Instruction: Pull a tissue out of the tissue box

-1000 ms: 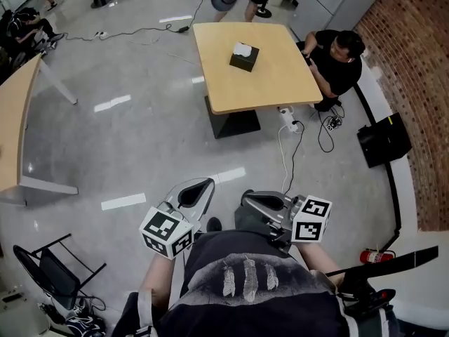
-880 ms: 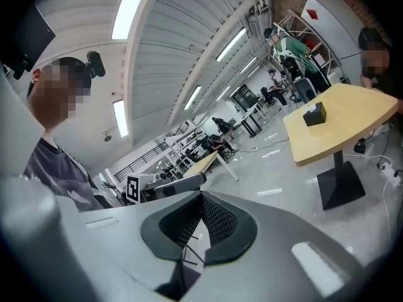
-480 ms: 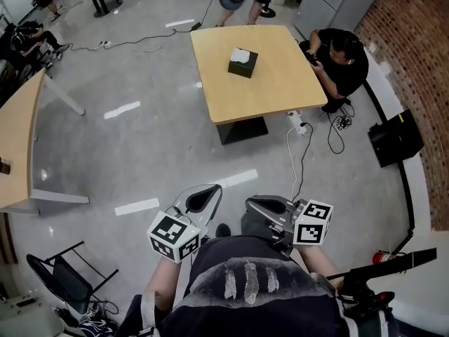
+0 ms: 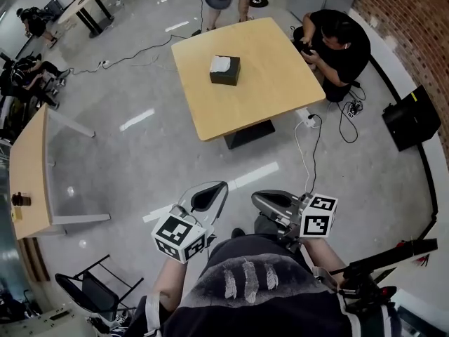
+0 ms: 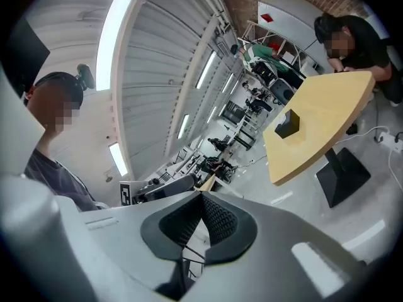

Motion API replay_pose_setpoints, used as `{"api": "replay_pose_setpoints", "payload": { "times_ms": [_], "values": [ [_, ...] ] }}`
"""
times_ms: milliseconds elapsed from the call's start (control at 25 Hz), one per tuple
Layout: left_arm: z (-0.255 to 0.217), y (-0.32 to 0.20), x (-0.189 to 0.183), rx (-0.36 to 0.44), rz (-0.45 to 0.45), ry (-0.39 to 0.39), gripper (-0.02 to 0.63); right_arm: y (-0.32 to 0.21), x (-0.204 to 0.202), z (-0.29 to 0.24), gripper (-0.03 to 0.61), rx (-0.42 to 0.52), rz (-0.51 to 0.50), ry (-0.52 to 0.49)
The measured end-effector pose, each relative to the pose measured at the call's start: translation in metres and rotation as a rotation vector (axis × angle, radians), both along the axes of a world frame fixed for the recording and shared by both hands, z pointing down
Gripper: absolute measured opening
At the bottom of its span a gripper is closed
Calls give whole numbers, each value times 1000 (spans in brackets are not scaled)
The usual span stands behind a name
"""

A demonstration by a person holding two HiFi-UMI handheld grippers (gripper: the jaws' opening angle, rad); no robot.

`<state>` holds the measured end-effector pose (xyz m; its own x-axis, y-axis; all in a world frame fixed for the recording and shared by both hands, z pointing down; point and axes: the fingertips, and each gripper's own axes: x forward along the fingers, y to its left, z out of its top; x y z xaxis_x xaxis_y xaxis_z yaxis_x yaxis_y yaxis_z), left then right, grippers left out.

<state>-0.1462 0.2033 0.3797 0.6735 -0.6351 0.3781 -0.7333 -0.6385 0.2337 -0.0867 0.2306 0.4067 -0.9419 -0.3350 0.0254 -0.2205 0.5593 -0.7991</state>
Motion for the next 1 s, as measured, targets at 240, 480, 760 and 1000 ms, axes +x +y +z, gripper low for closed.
{"api": "replay_pose_setpoints", "payload": {
  "times_ms": [240, 480, 760, 1000],
  "values": [
    [-2, -38, 42, 5, -2, -71, 1, -36, 31, -1, -3, 21, -57, -57],
    [-11, -72, 72, 29, -21, -126, 0, -59, 53, -14, -3, 142, -183, -82],
    [-4, -95, 82, 37, -15, -135, 2, -85, 62, -9, -3, 168, -187, -38],
    [0, -123, 68, 50, 10, -100, 2, -107, 44, -6, -3, 184, -165, 20]
  ]
}}
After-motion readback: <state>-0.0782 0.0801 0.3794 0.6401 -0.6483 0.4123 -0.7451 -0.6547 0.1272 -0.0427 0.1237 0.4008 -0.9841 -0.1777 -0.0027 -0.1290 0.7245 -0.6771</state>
